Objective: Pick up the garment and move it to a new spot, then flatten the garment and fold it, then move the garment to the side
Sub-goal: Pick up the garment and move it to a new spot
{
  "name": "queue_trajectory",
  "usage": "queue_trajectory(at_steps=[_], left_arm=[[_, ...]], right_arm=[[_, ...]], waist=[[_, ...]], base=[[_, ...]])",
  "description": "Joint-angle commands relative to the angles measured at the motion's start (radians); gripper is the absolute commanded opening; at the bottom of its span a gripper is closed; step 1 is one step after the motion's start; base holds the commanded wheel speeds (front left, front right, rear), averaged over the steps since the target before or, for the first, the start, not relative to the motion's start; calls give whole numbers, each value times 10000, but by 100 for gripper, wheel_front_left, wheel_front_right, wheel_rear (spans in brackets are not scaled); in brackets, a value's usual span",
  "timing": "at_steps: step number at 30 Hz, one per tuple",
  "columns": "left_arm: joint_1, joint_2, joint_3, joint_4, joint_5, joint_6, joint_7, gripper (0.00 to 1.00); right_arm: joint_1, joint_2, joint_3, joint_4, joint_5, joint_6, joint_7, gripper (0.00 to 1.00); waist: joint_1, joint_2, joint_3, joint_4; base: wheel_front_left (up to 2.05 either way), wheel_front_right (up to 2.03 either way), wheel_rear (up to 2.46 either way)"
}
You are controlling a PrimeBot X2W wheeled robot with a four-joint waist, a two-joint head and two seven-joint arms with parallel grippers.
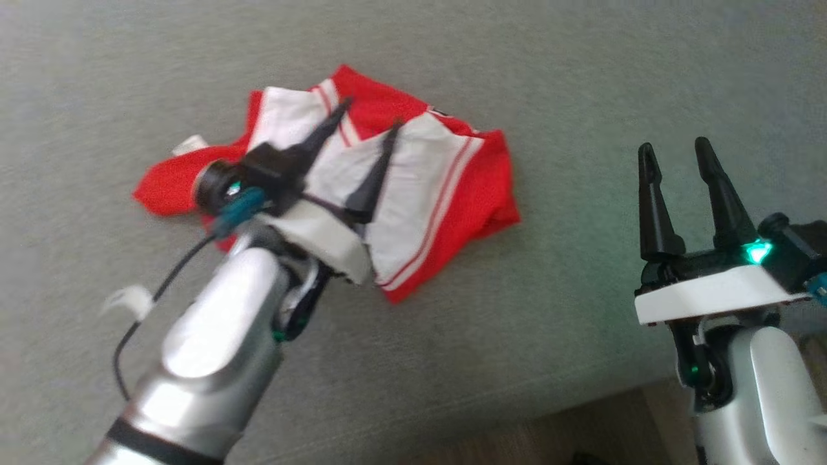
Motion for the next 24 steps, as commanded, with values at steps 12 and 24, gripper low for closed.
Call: queue_trajectory(at_steps=[12, 24], left_arm=[[1739, 1769, 2540, -1312, -379, 1588, -404, 100], [3562, 2264, 2900, -2425, -300, 1947, -430, 100]], right_arm=[[-198, -41, 219, -184, -647, -7, 666, 100], [319, -41, 211, 0, -786, -7, 896, 100]], waist=[[0, 0, -1214, 2053], [0, 0, -1977, 2231]], base=[[0, 0, 0], [0, 0, 0]])
